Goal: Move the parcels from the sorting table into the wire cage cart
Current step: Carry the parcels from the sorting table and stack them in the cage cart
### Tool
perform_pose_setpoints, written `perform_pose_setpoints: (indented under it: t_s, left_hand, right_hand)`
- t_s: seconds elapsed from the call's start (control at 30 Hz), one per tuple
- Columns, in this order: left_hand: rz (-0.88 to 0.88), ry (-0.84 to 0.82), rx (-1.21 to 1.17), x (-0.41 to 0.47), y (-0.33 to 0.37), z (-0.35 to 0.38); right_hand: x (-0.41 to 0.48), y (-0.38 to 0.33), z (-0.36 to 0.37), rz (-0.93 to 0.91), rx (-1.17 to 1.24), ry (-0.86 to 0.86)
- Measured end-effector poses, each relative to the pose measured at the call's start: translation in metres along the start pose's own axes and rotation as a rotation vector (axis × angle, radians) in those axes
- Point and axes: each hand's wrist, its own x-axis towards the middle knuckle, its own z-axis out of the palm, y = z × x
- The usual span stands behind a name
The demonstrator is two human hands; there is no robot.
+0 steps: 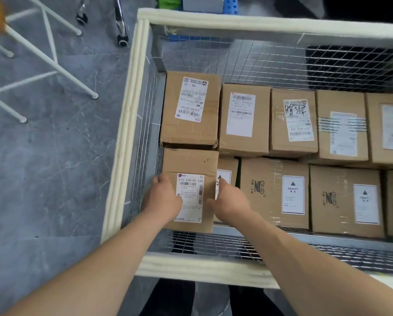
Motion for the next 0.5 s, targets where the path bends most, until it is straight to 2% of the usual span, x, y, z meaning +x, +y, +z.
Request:
perform_pose_setpoints:
  t_s: [0.23, 0.5]
  left_hand:
    - [0.244, 0.066, 0.202, -0.057, 0.040, -0.057]
    - [0.484, 0.176, 0.328, -0.160, 0.113, -0.118]
  right_hand:
    - [-0.058, 0.004, -0.058, -0.113, -0.135, 0.133]
    - [-0.175, 0.035, -0.157, -0.201, -0.101, 0.386]
